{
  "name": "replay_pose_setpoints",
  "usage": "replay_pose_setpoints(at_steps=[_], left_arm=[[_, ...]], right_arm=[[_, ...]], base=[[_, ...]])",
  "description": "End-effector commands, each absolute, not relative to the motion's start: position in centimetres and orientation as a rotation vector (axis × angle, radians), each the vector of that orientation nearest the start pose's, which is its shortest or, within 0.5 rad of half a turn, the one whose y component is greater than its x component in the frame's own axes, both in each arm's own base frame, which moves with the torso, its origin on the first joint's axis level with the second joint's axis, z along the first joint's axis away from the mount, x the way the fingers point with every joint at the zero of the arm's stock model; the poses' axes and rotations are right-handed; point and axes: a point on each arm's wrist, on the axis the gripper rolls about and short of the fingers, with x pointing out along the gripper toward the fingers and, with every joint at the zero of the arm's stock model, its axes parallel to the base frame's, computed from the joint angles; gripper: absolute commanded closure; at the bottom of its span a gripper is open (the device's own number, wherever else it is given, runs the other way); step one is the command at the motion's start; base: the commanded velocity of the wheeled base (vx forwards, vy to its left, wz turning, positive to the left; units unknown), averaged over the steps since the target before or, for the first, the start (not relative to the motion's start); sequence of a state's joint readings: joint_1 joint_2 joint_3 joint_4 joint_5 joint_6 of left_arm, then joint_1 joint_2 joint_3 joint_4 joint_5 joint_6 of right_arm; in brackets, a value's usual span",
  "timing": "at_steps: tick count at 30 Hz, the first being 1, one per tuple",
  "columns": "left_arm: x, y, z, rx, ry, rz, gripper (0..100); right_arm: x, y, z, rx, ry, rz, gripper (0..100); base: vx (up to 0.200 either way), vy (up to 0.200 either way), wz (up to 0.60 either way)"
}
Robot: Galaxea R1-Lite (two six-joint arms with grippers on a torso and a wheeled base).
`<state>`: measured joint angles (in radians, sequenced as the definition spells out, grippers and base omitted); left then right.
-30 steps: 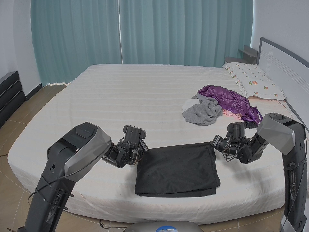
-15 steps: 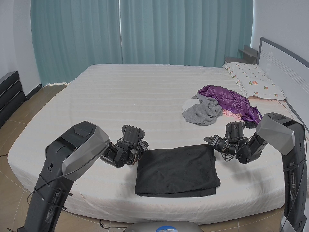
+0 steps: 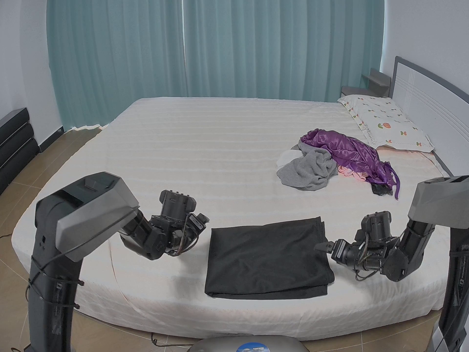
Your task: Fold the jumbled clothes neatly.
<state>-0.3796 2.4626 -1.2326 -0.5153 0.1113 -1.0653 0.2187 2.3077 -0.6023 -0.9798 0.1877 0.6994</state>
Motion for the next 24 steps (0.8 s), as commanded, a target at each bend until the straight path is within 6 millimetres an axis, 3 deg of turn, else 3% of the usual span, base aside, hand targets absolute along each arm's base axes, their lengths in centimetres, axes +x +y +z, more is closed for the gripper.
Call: replay_pose_setpoints(at_steps=[1,3,4,6,10,11,24], left_arm=[[39.2,-10.2,3.6,-0.997,0.616,0.145,0],[39.2,-9.9,3.8,-0.999,0.611,0.149,0],[39.4,-8.5,4.2,-1.020,0.600,0.154,0],[39.7,-7.5,4.1,-1.033,0.597,0.167,0],[40.0,-6.7,4.1,-1.041,0.587,0.175,0],[40.1,-6.7,4.0,-1.041,0.586,0.176,0],[40.1,-6.7,3.9,-1.040,0.586,0.176,0]], right_arm=[[27.0,8.2,-2.6,0.622,0.900,0.180,0],[27.0,8.2,-2.7,0.622,0.903,0.179,0],[26.9,8.2,-3.4,0.620,0.916,0.174,0],[26.9,8.3,-3.9,0.618,0.927,0.170,0],[26.9,8.3,-4.1,0.616,0.912,0.174,0],[26.8,8.3,-4.1,0.616,0.914,0.171,100],[24.9,7.6,-3.0,0.584,0.926,0.171,100]], base=[[0.000,0.000,0.00],[0.000,0.000,0.00],[0.000,0.000,0.00],[0.000,0.000,0.00],[0.000,0.000,0.00],[0.000,0.000,0.00],[0.000,0.000,0.00]])
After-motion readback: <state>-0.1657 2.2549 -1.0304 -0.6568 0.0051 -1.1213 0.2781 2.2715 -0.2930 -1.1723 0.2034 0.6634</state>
